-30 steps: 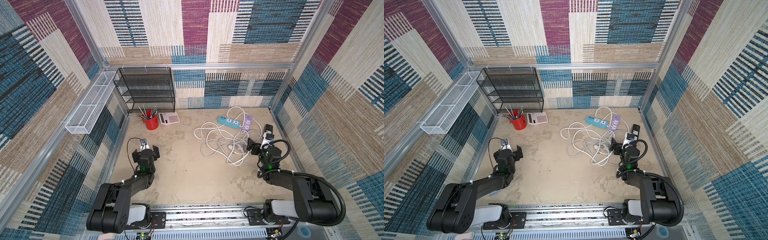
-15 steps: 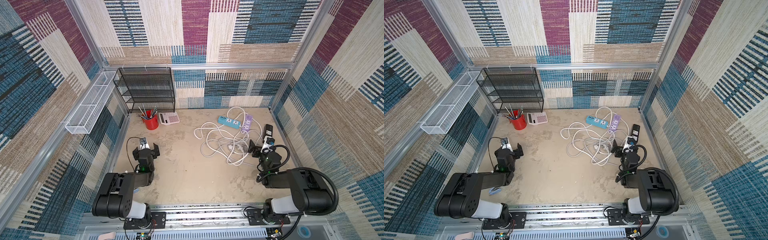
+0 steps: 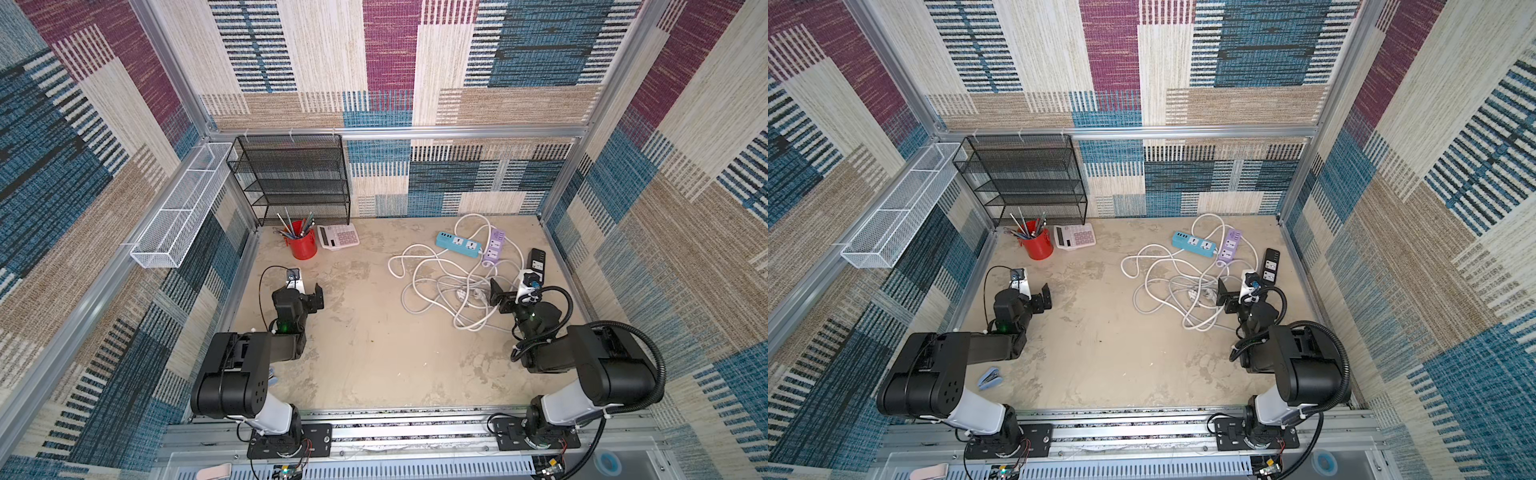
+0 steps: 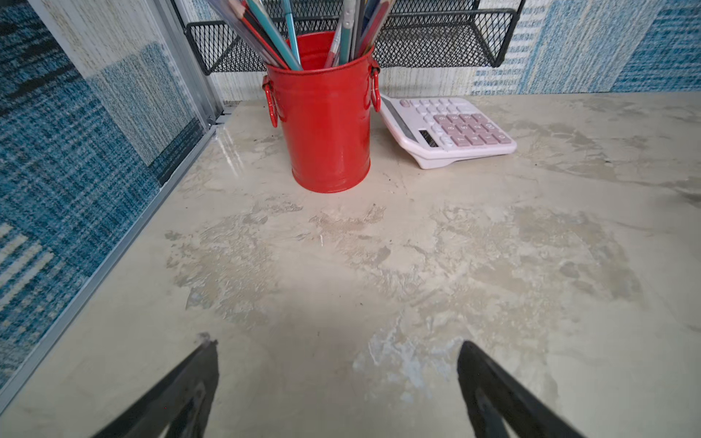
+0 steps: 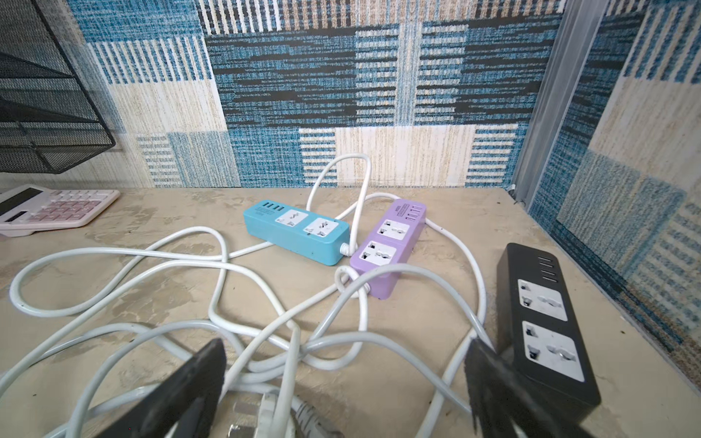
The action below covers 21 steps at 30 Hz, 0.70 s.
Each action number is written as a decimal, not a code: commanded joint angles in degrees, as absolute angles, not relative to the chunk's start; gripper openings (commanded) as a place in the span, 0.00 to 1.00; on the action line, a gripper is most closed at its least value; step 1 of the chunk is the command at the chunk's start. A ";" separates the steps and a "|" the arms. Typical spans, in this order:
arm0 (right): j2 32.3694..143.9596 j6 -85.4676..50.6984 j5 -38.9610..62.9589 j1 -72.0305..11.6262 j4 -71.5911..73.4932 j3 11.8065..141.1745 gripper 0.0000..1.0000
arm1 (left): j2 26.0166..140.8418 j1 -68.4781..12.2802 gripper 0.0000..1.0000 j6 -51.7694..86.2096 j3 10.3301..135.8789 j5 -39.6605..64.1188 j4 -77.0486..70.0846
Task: Unwrap the cord wrapped around the power strip
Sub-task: Reset both arms
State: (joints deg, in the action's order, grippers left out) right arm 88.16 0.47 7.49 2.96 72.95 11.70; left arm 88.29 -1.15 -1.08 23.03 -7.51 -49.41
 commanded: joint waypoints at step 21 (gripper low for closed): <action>88.21 4.40 16.17 2.81 75.52 11.30 0.98 | 88.59 3.43 0.99 -2.90 24.43 12.04 -47.37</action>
State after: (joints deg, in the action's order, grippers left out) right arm 87.96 3.36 14.61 2.92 74.24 10.33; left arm 88.62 3.36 -1.89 24.45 10.94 -47.27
